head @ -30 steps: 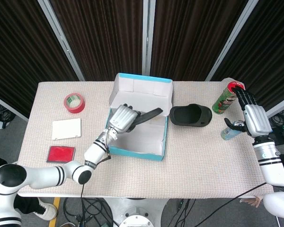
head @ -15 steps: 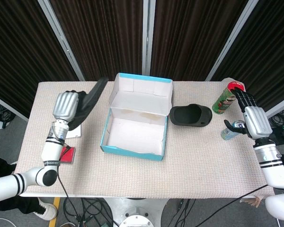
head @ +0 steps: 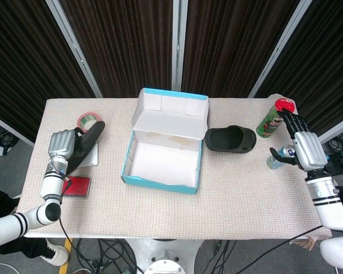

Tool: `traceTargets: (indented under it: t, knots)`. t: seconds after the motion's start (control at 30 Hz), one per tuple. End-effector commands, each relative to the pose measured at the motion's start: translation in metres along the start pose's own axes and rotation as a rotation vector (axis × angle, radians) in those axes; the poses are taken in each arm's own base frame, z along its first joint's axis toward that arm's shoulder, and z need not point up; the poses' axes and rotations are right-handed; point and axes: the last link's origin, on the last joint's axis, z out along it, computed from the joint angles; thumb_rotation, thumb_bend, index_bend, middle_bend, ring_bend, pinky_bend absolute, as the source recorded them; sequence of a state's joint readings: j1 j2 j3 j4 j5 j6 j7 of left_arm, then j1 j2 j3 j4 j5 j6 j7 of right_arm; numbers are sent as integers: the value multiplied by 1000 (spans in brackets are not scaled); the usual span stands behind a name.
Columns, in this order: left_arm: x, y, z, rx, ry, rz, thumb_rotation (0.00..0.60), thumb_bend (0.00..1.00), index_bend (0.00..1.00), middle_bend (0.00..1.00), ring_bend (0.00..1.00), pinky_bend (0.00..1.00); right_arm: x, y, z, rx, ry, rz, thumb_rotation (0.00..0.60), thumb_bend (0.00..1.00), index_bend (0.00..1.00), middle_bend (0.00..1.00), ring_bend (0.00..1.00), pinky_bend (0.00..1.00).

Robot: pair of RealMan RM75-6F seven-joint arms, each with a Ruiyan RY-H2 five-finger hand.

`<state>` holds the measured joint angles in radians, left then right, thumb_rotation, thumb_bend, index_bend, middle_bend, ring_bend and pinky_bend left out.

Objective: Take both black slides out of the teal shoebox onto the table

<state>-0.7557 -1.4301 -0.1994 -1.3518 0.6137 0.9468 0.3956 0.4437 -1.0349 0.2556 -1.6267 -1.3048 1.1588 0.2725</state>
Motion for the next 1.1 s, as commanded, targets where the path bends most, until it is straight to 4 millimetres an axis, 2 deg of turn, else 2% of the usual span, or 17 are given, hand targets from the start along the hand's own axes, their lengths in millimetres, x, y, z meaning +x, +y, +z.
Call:
traceTargets:
  t: [0.03,0.17,0.33,0.47,0.57,0.67,0.73,0.87,0.97,1.1]
  knots:
    - [-2,13,-5,-32,-78,-66,600,143,135,254,213,342,1,2,-1,-8,2,-5,600,204,0,0,0,0]
    - [8,15,-12,-62,-94,-111,600,74,70,147,99,277,3,8,-5,-30,-3,-11,600,204,0,0,0,0]
    - [32,-1,-35,-84,44,-158,600,60,64,136,91,252,2,18,-19,-51,-48,-40,600,204,0,0,0,0]
    - [50,-34,-62,-74,178,-170,600,61,66,136,91,247,0,28,-41,-35,-120,-86,600,211,0,14,0,0]
    - [54,-63,-77,-46,250,-127,600,60,73,143,91,238,-2,36,-58,-33,-127,-119,600,219,0,78,0,0]
    - [51,-95,-92,-18,308,4,600,60,100,154,91,219,-5,44,-76,-35,-107,-131,600,220,3,132,0,0]
    - [46,-113,-101,-9,335,65,600,61,128,164,91,203,-5,48,-86,-37,-89,-131,600,223,8,131,0,0]
    - [29,-145,-134,5,344,91,600,60,145,174,91,189,-6,52,-109,-39,-60,-105,600,242,10,114,0,0]
    - [19,-157,-161,19,357,82,600,60,146,174,91,185,-7,53,-123,-44,-52,-93,600,261,10,99,0,0]
    - [5,-161,-192,20,334,77,600,61,146,174,91,176,-12,51,-137,-39,-57,-81,600,283,10,95,0,0]
